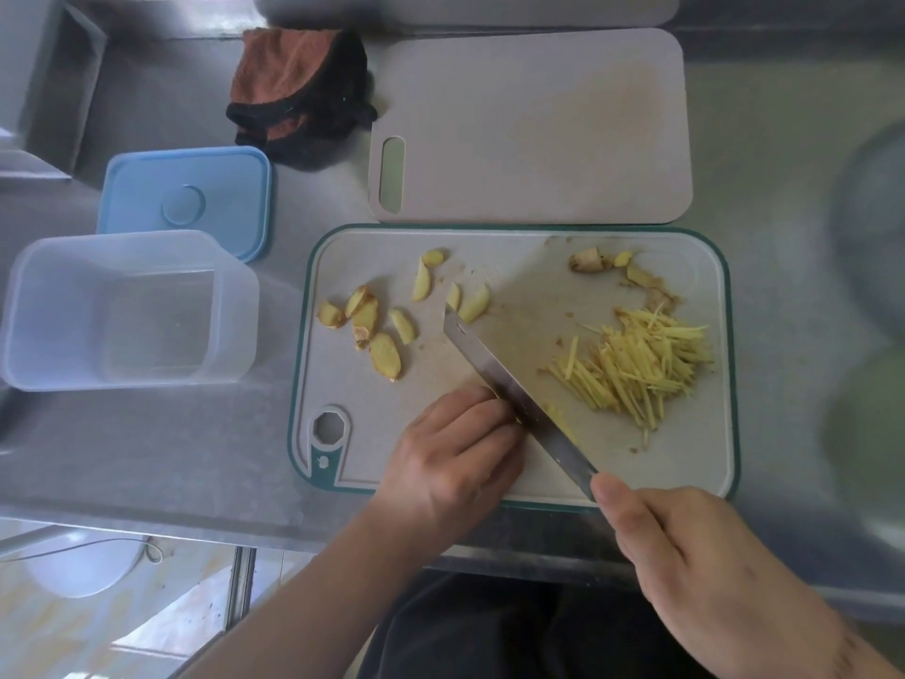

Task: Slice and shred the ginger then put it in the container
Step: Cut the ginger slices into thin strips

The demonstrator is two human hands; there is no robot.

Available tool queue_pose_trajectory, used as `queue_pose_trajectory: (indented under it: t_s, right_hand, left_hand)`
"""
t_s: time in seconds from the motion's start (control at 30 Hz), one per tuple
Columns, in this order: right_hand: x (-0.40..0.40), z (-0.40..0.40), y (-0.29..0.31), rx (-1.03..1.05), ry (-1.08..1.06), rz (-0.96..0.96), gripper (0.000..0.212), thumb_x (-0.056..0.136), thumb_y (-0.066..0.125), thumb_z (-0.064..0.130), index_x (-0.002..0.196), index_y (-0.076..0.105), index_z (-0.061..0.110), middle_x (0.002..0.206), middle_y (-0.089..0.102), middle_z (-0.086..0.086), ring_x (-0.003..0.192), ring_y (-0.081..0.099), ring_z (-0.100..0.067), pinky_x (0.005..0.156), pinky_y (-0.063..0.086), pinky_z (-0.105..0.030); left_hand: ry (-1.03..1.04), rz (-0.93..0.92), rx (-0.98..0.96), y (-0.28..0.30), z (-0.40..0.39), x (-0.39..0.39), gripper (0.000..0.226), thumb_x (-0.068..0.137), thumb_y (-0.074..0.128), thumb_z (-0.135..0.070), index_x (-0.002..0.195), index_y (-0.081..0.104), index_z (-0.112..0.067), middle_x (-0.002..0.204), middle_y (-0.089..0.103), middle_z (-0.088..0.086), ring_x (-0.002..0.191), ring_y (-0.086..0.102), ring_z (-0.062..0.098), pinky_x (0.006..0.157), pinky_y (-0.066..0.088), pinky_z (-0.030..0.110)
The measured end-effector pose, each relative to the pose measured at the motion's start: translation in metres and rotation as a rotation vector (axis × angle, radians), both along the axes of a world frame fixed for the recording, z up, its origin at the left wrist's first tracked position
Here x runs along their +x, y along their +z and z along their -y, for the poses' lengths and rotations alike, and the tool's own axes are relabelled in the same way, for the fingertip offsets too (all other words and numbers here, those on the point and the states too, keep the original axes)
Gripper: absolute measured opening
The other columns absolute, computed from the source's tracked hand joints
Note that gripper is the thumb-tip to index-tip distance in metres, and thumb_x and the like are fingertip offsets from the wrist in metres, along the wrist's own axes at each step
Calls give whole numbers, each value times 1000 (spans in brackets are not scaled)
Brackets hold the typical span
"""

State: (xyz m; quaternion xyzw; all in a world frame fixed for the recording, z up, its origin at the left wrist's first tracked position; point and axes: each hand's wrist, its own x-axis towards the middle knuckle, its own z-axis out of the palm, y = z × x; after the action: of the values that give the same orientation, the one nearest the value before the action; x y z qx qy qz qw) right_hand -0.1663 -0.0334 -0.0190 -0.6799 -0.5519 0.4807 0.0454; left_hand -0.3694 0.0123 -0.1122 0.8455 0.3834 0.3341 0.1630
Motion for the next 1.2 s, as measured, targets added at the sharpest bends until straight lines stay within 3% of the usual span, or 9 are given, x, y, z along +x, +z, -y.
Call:
queue_pose_trajectory:
  t_s: [0.33, 0.53, 0.67, 0.8, 0.93, 1.2]
  right_hand:
    - [-2, -1, 2, -3, 9, 38, 73, 68, 10, 85, 57, 40, 20, 45, 40, -1, 45, 40, -12, 50, 32, -22]
    - [-6, -4, 1, -12, 19, 102, 77, 75, 6, 82, 49, 36, 15, 51, 53, 12, 52, 49, -8, 55, 38, -27]
    - [-28, -24, -3, 11, 37, 76, 67, 74, 15, 74, 47, 36, 17, 39, 40, -1, 41, 42, -12, 46, 33, -25]
    - [-27, -36, -8, 75, -17, 25, 66, 78, 18, 73, 47, 36, 17, 38, 36, 0, 39, 38, -11, 45, 32, -24]
    - [3, -20, -13, 41, -120, -24, 76, 76, 14, 84, 48, 31, 16, 39, 29, 1, 37, 29, -9, 46, 30, -32]
    - [-21, 10, -15, -7, -6, -139, 77, 72, 17, 87, 49, 28, 15, 42, 26, 3, 42, 27, -7, 51, 30, -32]
  left_hand:
    - [1, 15, 6, -2, 0, 1, 3, 87, 77, -1, 87, 77, 3, 93, 73, 14, 91, 71, 29, 82, 59, 41]
    - [-1, 22, 6, -4, -1, 2, 5, 89, 76, -2, 89, 78, 3, 96, 75, 14, 96, 72, 29, 86, 58, 41]
    - [-2, 41, 1, -5, -2, 3, 6, 86, 79, -2, 89, 78, 3, 96, 75, 14, 97, 72, 28, 87, 58, 39]
    - [7, 45, 16, -5, 0, 1, 5, 86, 80, -2, 86, 78, 2, 92, 73, 12, 89, 71, 28, 82, 58, 38]
    - [41, 57, 3, -4, 9, -8, 5, 90, 77, -6, 92, 80, -2, 101, 76, 9, 99, 72, 21, 88, 59, 34]
    - [396, 266, -256, 12, 27, -19, 13, 86, 70, -12, 88, 76, 0, 96, 70, 4, 91, 68, 12, 82, 57, 25]
